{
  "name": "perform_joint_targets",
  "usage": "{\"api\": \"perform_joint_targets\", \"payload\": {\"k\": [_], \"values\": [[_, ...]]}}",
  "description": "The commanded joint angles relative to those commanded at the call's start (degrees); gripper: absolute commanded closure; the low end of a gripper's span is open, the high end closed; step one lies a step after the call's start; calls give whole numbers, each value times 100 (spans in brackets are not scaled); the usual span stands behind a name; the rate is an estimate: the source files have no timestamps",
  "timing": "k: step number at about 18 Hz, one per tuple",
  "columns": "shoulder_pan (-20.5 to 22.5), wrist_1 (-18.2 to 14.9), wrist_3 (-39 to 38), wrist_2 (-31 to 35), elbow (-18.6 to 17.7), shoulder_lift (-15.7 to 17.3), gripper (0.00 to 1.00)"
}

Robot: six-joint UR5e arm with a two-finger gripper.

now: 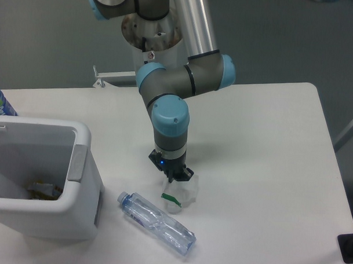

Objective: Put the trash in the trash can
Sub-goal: 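Close the gripper on the crumpled white cup and lift it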

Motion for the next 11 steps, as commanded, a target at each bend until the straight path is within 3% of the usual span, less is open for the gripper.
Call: {"api": "perform_joint_targets", "payload": {"k": [6,11], "values": [[317,-368,236,-122,140,158,100],[677,-501,387,-824,412,387,100]]}}
